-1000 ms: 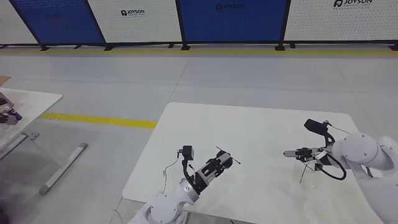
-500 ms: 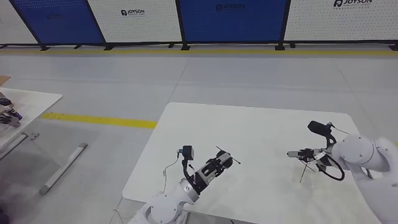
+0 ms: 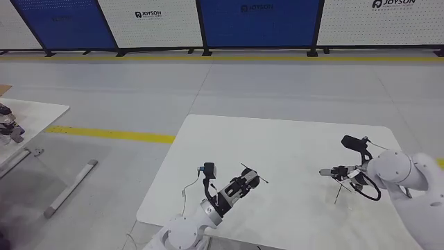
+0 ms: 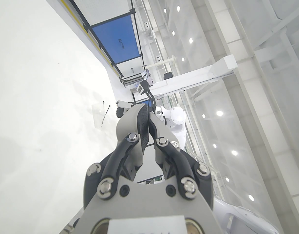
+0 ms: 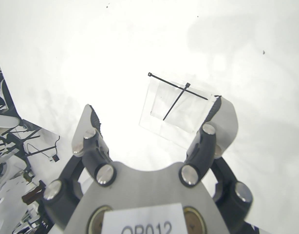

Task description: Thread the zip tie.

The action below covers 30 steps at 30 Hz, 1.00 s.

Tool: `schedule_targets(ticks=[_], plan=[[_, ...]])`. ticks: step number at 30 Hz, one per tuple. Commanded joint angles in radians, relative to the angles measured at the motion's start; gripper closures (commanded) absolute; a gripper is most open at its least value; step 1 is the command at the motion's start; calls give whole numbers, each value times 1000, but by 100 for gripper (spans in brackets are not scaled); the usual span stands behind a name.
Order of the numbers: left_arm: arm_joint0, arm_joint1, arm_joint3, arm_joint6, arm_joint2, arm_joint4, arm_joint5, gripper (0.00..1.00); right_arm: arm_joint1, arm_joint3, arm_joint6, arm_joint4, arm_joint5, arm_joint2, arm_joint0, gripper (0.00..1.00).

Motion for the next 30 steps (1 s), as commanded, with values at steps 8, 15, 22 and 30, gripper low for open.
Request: schedule_targets(ticks=[8, 15, 22, 30], plan=[[0, 0, 0, 0, 0, 0, 0, 100, 17, -75, 27, -22, -12, 38, -40, 43], [0, 0, 0, 0, 0, 0, 0, 100, 14, -54, 70, -71, 30, 11, -21, 62], [0, 0, 0, 0, 0, 0, 0, 100, -7, 24, 79, -93, 30, -15, 21, 68], [0, 0, 0, 0, 0, 0, 0, 100, -24, 70, 102, -118, 30, -51, 48, 73]])
